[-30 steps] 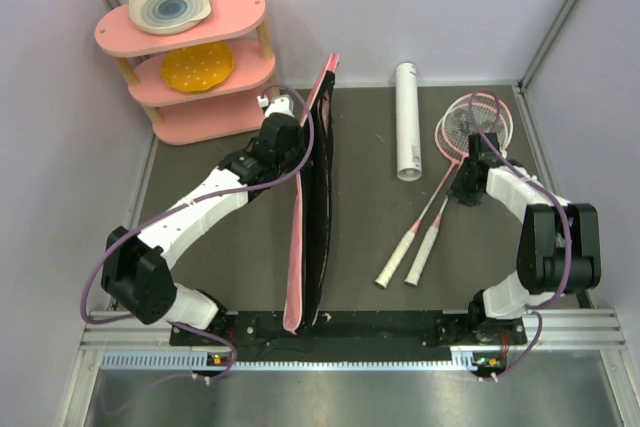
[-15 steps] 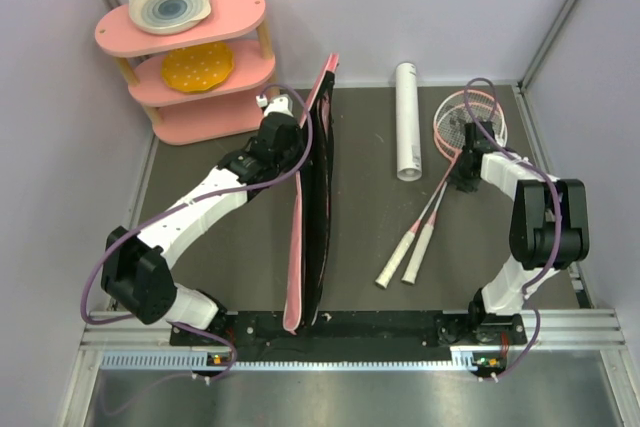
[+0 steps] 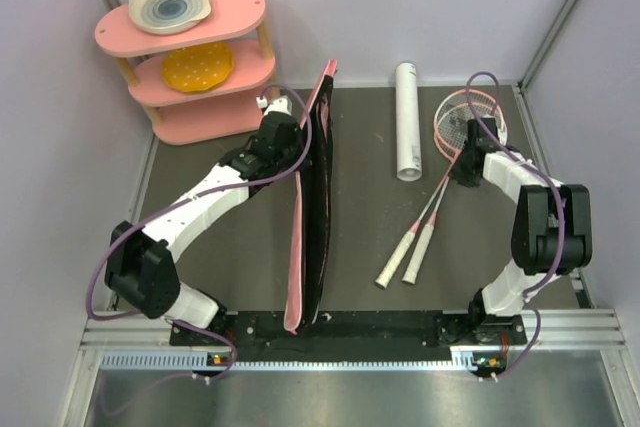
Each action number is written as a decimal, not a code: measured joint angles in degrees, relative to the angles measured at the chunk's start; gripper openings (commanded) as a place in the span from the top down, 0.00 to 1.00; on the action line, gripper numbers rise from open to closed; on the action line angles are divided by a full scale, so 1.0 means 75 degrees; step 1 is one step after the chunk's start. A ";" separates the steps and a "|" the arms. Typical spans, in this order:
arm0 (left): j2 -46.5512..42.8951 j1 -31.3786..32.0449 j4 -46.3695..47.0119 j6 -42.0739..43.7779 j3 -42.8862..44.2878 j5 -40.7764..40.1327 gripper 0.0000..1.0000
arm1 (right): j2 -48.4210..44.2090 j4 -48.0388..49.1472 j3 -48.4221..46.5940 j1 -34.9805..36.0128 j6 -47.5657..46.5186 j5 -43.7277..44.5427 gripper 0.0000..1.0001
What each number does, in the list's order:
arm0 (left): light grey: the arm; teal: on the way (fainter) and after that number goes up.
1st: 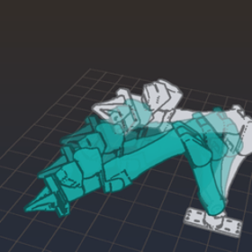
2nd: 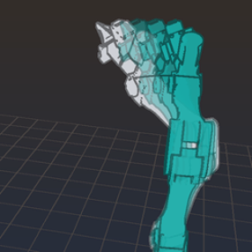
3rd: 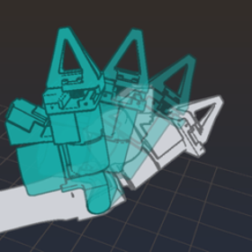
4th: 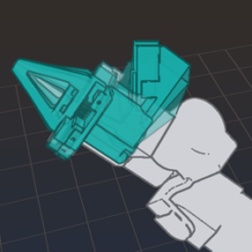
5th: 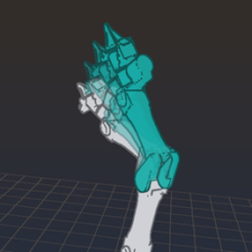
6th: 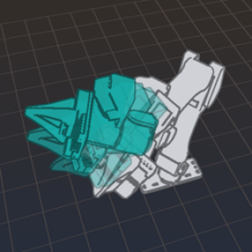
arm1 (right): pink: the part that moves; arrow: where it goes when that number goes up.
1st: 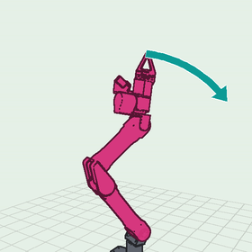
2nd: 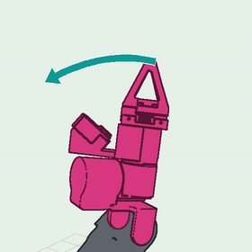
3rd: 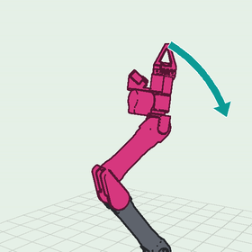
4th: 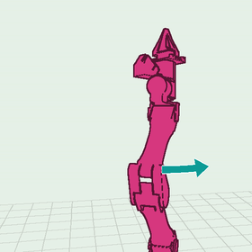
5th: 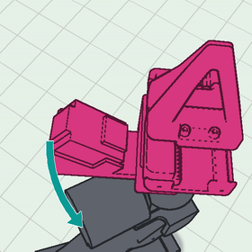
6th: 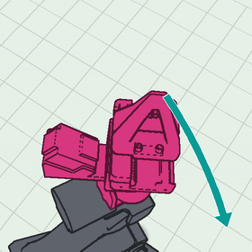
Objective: Pack up the badminton gear
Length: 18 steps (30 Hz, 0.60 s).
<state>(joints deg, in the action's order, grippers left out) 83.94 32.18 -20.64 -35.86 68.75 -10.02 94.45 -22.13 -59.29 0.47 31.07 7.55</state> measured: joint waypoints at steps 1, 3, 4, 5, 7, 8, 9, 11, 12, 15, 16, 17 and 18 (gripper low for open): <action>0.0009 -0.0003 -0.0006 0.0000 0.0000 0.0012 1.00 | 0.0061 0.0017 -0.0020 0.0000 -0.0003 -0.0047 0.76; 0.0015 -0.0003 -0.0003 -0.0006 -0.0003 0.0032 1.00 | 0.0221 0.0093 -0.0070 0.0000 -0.0003 -0.0213 0.77; 0.0015 -0.0003 0.0003 -0.0006 -0.0003 0.0052 1.00 | 0.0291 0.0134 -0.0070 0.0000 0.0000 -0.0289 0.76; 0.0015 -0.0003 0.0003 -0.0003 -0.0003 0.0058 1.00 | 0.0347 0.0157 -0.0070 0.0000 0.0003 -0.0370 0.76; 0.0015 -0.0003 0.0000 -0.0003 -0.0003 0.0079 1.00 | 0.0414 0.0204 -0.0070 0.0000 0.0006 -0.0469 0.76; 0.0015 -0.0003 0.0000 -0.0003 -0.0003 0.0079 1.00 | 0.0434 0.0239 -0.0070 0.0000 0.0006 -0.0516 0.77; 0.0015 -0.0003 0.0003 -0.0003 -0.0003 0.0082 1.00 | 0.0449 0.0283 -0.0070 0.0000 0.0006 -0.0562 0.80; 0.0015 -0.0012 0.0000 -0.0006 -0.0003 0.0114 1.00 | 0.0490 0.0370 -0.0070 0.0000 0.0006 -0.0606 0.84; 0.0015 -0.0017 0.0000 -0.0006 -0.0003 0.0152 1.00 | 0.0522 0.0399 -0.0070 0.0000 0.0009 -0.0629 0.85; 0.0015 -0.0023 0.0003 -0.0006 -0.0003 0.0192 1.00 | 0.0647 0.0493 -0.0070 0.0000 0.0023 -0.0676 0.85; 0.0015 -0.0023 0.0000 -0.0006 -0.0003 0.0198 1.00 | 0.0699 0.0513 -0.0085 0.0000 0.0026 -0.0685 0.85; 0.0015 -0.0023 0.0000 -0.0006 -0.0003 0.0204 1.00 | 0.0737 0.0519 -0.0117 0.0000 0.0026 -0.0688 0.86; 0.0017 -0.0023 0.0000 -0.0006 -0.0003 0.0216 1.00 | 0.0746 0.0548 -0.0134 0.0000 0.0023 -0.0688 0.92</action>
<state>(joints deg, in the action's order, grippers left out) 84.07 32.01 -20.64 -35.90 68.73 -8.40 100.05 -18.02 -60.29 0.47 31.24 2.39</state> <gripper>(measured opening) 0.069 0.152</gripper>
